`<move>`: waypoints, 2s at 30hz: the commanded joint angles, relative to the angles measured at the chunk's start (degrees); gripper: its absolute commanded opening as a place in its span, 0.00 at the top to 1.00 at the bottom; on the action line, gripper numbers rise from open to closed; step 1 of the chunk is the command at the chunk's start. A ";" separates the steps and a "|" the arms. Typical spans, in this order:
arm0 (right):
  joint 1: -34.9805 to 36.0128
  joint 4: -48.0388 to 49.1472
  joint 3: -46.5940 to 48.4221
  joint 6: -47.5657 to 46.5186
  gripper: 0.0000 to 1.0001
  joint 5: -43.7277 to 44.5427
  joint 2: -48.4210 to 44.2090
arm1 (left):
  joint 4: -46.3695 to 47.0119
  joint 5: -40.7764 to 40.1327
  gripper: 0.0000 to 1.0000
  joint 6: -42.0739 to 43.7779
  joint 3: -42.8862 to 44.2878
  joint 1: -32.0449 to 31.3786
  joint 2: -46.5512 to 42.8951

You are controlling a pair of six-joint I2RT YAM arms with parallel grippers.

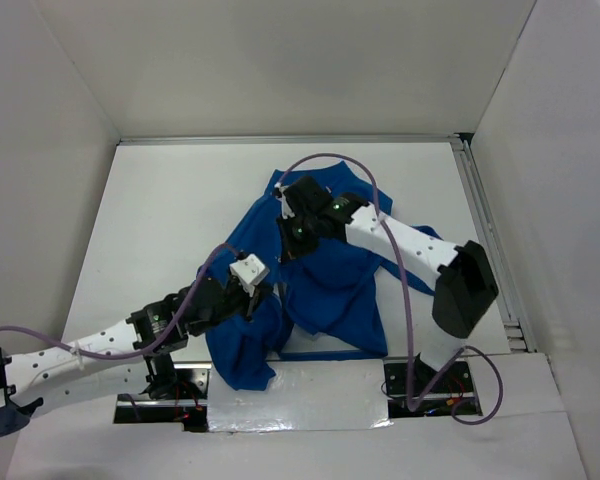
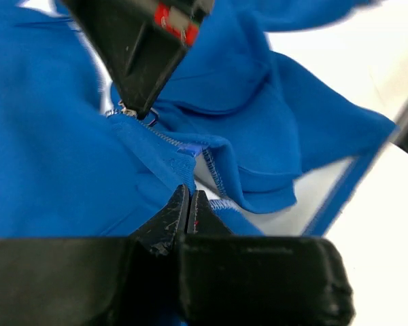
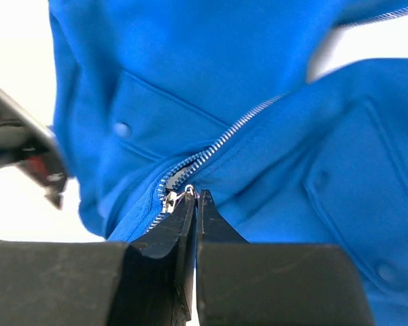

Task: Zip up the jacket

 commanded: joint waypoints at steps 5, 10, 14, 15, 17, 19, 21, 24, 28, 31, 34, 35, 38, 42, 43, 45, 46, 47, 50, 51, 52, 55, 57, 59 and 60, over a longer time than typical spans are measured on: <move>-15.28 12.89 10.63 -5.68 1.00 29.19 10.25 | -1.35 21.96 1.00 -11.06 -2.46 -4.80 -8.06; -14.15 15.62 0.81 -8.22 1.00 19.75 3.76 | -1.25 18.82 1.00 -12.81 -3.87 -4.80 -8.69; -7.56 19.58 -14.99 -8.24 1.00 14.70 -10.12 | -3.62 15.02 0.77 -15.19 -2.82 -4.80 -5.53; -6.24 19.58 -16.95 -7.37 1.00 14.17 -11.71 | -3.45 15.20 0.44 -15.11 -2.21 -4.80 -4.91; -2.29 19.76 -21.77 -6.22 1.00 15.03 -16.28 | -3.01 15.55 0.27 -15.81 -1.59 -4.80 -3.68; 1.57 20.19 -24.78 -4.73 1.00 16.44 -20.75 | -3.88 14.15 0.01 -17.82 0.33 -4.80 -2.80; 4.22 20.81 -29.17 -4.28 1.00 18.90 -23.84 | -4.94 12.13 0.01 -20.28 2.35 -4.63 -2.53; 9.48 21.60 -33.92 -4.02 1.00 22.07 -29.81 | -8.27 6.16 0.01 -26.33 5.43 -2.62 -0.70; 12.66 20.47 -35.16 -3.40 1.00 26.37 -34.21 | -11.18 5.79 0.01 -30.57 9.57 4.83 4.48; 14.07 20.81 -36.04 -3.31 1.00 25.24 -36.41 | -8.74 15.00 0.01 -30.75 11.42 14.75 11.23; 15.13 20.99 -36.66 -2.88 1.00 24.71 -36.86 | -7.76 24.32 0.01 -31.54 15.10 21.97 21.15; 15.39 21.08 -36.75 -2.87 1.00 24.71 -36.60 | -8.80 25.30 0.01 -31.98 16.68 22.79 23.98; 17.41 21.17 -36.57 -2.70 1.00 27.07 -35.11 | -9.95 26.97 0.01 -31.19 25.18 22.45 34.10; 20.22 19.67 -35.26 -2.70 1.00 31.38 -32.13 | -11.70 29.25 0.01 -30.22 31.62 21.74 44.02; 20.57 19.58 -34.99 -2.61 1.00 32.17 -31.77 | -12.15 29.43 0.01 -30.05 32.50 21.65 45.27; 21.54 19.41 -34.73 -2.35 1.00 35.24 -30.54 | -12.41 30.05 0.01 -29.61 34.36 21.30 47.99; 22.24 19.23 -34.46 -2.17 1.00 36.13 -30.36 | -12.59 30.05 0.03 -29.26 34.79 20.69 48.96; 22.60 19.06 -34.29 -1.82 1.00 38.22 -29.93 | -13.11 29.79 0.14 -29.00 35.76 20.34 49.67; 23.91 18.35 -33.85 -0.86 1.00 42.44 -30.44 | -15.66 27.95 0.62 -28.64 37.08 19.37 52.22; 24.27 18.70 -33.85 -0.59 1.00 42.99 -30.80 | -16.10 27.68 0.76 -28.73 37.26 19.37 52.92; 24.97 18.96 -34.02 -0.59 1.00 43.43 -31.50 | -16.80 27.16 0.99 -28.90 37.43 19.45 53.19; 25.32 19.76 -34.46 -0.76 1.00 39.85 -34.31 | -17.16 25.57 1.00 -28.99 37.88 19.46 53.19; 25.50 19.41 -34.46 -1.82 1.00 33.10 -35.98 | -17.07 23.46 1.00 -28.64 38.84 19.37 52.32; 25.85 18.10 -34.37 -1.73 1.00 29.21 -36.77 | -16.90 21.97 1.00 -27.85 40.07 19.28 51.35; 25.85 18.00 -34.37 -1.82 1.00 26.76 -37.04 | -16.72 21.53 1.00 -27.50 40.51 19.19 51.17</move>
